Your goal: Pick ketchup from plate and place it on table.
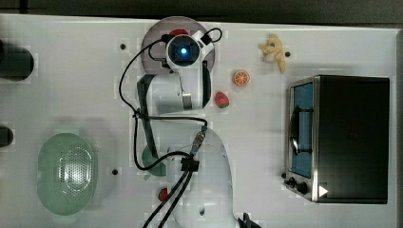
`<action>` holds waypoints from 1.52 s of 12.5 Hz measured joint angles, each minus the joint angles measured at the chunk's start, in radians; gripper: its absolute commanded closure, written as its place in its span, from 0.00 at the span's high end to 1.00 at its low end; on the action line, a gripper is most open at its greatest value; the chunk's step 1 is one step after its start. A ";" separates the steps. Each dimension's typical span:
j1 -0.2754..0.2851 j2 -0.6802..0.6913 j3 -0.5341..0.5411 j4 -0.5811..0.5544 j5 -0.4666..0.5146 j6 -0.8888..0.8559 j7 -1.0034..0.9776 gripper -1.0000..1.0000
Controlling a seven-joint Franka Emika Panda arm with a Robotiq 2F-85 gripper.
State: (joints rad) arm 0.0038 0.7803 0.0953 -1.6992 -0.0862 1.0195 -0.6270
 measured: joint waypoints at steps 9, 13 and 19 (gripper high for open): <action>-0.004 -0.275 -0.006 -0.007 0.142 -0.319 0.000 0.60; -0.023 -0.519 -0.014 -0.010 0.138 -0.585 0.000 0.60; -0.040 -0.807 -0.114 -0.213 0.156 -0.615 0.000 0.60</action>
State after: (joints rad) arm -0.0359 -0.0266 -0.0183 -1.9121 0.0703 0.4041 -0.6270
